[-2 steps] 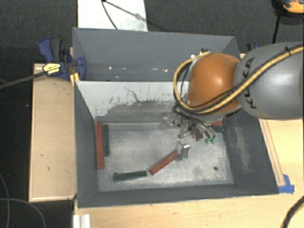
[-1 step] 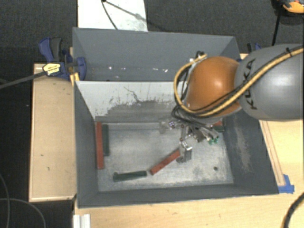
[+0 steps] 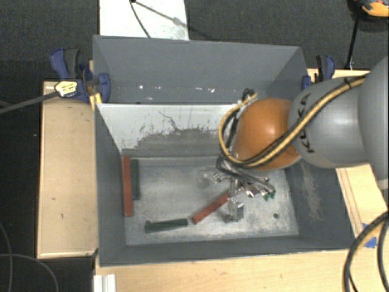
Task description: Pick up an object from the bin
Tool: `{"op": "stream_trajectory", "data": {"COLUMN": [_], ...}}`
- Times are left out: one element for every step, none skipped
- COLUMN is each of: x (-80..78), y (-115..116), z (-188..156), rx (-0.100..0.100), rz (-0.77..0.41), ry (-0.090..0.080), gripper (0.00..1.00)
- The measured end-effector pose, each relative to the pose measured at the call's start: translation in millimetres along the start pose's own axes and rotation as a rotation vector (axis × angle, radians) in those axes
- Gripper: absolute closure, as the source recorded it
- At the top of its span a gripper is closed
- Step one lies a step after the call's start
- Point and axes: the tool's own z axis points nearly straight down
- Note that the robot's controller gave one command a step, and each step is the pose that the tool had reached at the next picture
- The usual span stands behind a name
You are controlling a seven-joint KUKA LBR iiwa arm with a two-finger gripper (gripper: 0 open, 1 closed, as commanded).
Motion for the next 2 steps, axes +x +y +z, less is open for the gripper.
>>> {"op": "stream_trajectory", "data": {"x": [-15.2, -15.2], "y": [6.3, 6.3], "z": [-4.5, -4.5], "rx": [0.004, 0.004], "rz": [-0.135, -0.134], "ry": [-0.008, -0.008], "gripper": [1.0, 1.0]}}
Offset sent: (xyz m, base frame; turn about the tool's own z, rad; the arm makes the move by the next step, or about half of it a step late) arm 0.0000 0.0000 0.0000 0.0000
